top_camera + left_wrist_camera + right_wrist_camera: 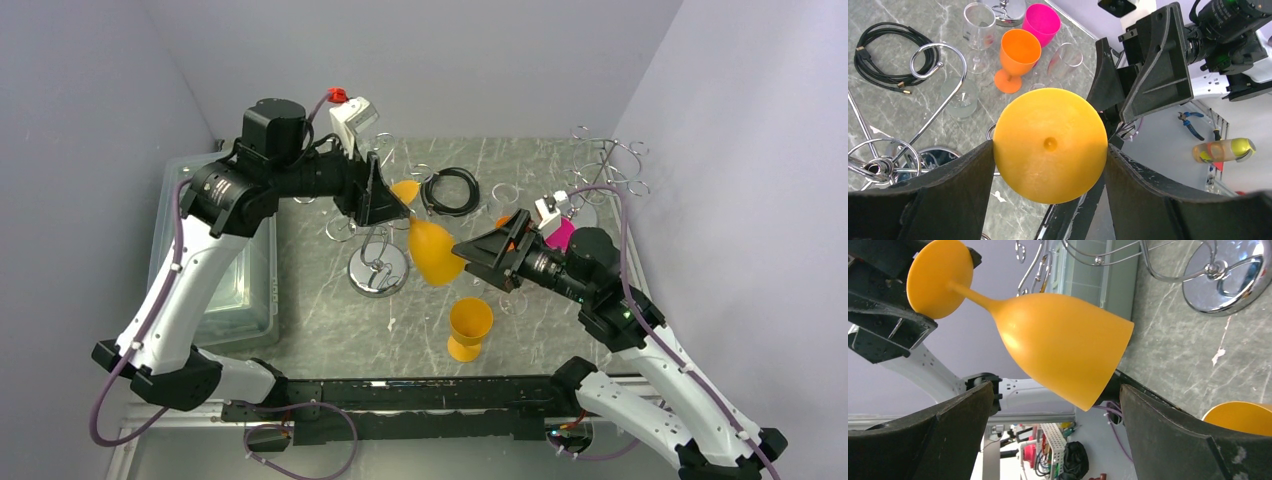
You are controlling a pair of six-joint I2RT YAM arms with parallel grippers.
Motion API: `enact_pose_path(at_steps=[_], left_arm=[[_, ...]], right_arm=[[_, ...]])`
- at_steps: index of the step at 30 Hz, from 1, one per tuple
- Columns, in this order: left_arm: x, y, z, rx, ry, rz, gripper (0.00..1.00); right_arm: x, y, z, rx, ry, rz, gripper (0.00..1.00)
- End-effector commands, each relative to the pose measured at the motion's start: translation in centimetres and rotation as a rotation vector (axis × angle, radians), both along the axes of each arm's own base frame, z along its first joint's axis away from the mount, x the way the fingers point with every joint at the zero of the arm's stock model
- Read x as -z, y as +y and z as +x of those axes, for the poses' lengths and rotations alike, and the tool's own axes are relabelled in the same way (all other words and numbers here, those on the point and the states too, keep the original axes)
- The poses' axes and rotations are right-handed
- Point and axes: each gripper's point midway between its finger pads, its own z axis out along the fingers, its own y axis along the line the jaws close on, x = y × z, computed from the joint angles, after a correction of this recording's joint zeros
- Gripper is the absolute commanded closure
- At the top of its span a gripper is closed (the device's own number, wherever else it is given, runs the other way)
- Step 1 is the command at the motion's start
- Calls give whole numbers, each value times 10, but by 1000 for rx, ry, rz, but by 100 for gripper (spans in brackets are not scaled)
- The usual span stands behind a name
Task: Take the wine glass off the wine glass rack
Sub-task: Place the wine glass at the center of the board.
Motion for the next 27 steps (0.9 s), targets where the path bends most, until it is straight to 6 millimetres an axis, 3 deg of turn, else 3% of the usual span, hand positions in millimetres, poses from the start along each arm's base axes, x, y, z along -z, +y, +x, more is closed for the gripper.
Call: enact_pose_path(at_steps=[1,8,15,22,27], left_arm=[[-20,-7,6,-3,-27,-72,63],[-28,-10,16,-43,-27,-105,63],[-38,-13,24,-83,-15,-156,63],[-55,-11,38,-154,24,-300,63],[-61,-8,51,-190,61,-380,64]], right_arm=[[-19,4,-7,-33,-12,94,0],[-31,5,0,-7,-51,153,1],[-62,0,9,47,-155,265,8],[-101,-12,12,104,-294,410,22],[-128,-23,10,146,-391,461,38]])
